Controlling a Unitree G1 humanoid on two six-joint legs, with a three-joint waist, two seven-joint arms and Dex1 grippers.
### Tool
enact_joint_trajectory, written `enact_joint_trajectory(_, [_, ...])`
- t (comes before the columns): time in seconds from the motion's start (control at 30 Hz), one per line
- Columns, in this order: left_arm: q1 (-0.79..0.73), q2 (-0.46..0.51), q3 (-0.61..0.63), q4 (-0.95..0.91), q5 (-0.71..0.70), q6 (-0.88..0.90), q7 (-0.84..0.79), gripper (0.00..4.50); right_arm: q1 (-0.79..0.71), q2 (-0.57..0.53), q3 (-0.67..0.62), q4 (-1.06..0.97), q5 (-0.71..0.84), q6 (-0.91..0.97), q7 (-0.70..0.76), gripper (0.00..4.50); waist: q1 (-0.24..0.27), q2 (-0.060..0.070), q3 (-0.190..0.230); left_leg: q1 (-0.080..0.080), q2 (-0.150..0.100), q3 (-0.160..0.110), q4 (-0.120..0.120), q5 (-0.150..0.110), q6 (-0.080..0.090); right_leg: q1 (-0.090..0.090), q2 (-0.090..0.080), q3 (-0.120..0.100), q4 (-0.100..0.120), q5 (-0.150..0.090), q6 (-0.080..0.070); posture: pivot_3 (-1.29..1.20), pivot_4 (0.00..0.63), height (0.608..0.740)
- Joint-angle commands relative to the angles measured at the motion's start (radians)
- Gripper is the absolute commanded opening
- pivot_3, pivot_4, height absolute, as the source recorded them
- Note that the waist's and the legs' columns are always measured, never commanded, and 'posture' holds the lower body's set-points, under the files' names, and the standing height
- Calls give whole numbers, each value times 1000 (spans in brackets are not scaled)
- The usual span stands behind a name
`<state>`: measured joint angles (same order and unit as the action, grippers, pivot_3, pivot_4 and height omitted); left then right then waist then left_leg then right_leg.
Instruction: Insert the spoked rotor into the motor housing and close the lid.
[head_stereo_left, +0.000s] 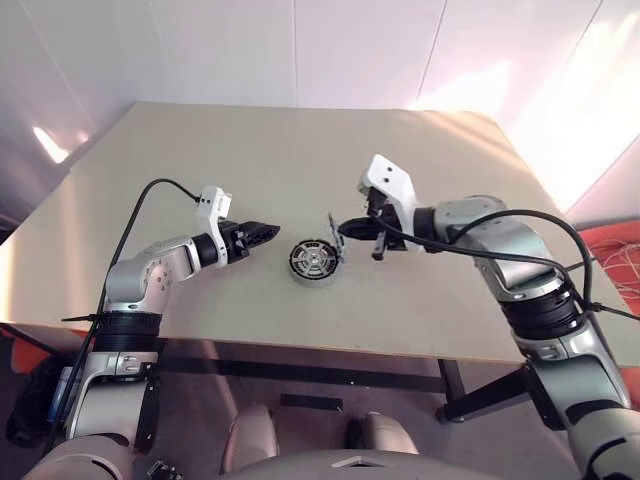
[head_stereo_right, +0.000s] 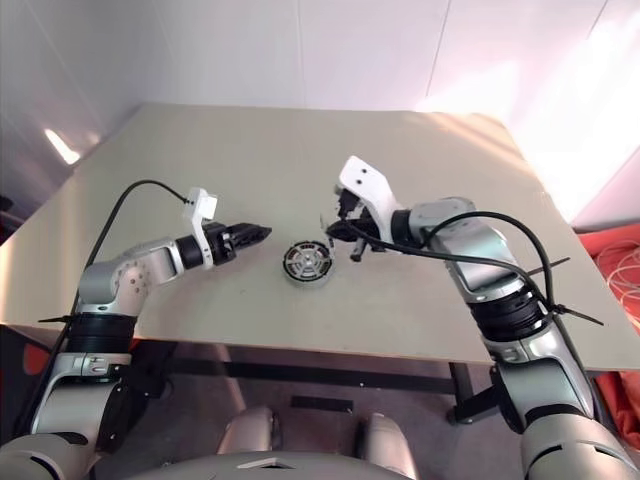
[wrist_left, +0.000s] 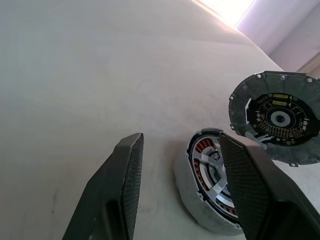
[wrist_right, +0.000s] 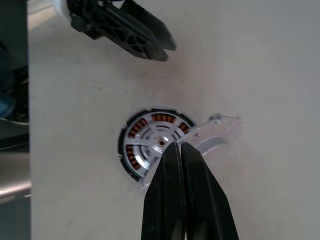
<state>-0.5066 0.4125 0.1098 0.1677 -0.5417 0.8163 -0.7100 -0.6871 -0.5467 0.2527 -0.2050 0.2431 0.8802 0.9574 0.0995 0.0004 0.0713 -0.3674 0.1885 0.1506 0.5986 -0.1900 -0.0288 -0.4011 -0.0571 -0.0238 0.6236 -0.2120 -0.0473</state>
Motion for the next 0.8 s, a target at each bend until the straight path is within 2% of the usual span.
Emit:
enact_joint_trajectory(0.03, [-4,15,16,-33,6,-4,22,2584,-41,38,11,-42,41,43,-16,23,1,0,0,0,0,0,0,0,0,0,0,0,0,0,0,0,0,740])
enact_joint_trajectory(0.2, [-4,33,59,-55,0,-3,61,2584,-29,132,73,63,12,17,-73,23,0,0,0,0,1,0,0,1,-1,0,0,-1,0,0,0,0,0,740])
enact_joint_trajectory(0.3, [10,51,71,-79,-8,6,61,2584,-28,159,61,91,12,14,-106,23,-1,0,0,0,0,0,0,1,-1,0,0,-1,0,0,0,0,0,740])
enact_joint_trajectory(0.43, [31,55,80,-88,-10,11,70,2584,-61,122,-24,-40,117,76,-60,23,4,0,0,-2,0,0,0,1,-1,0,0,-1,-1,0,0,0,0,740])
enact_joint_trajectory(0.53, [39,43,69,-94,-14,12,73,2584,-148,123,-111,-34,164,106,-91,23,2,0,0,-1,0,-1,0,1,-1,0,0,-1,0,0,0,0,0,740])
enact_joint_trajectory(0.67, [22,29,56,-79,-10,7,74,2584,-212,81,-150,30,143,72,-117,23,2,-1,-1,1,0,0,0,2,-3,1,0,-1,1,0,0,0,0,740])
enact_joint_trajectory(0.8, [13,23,49,-68,-6,3,71,2584,-178,28,-112,136,75,0,-132,23,4,-1,-1,1,-1,0,0,2,-3,3,0,-1,0,0,0,0,0,740])
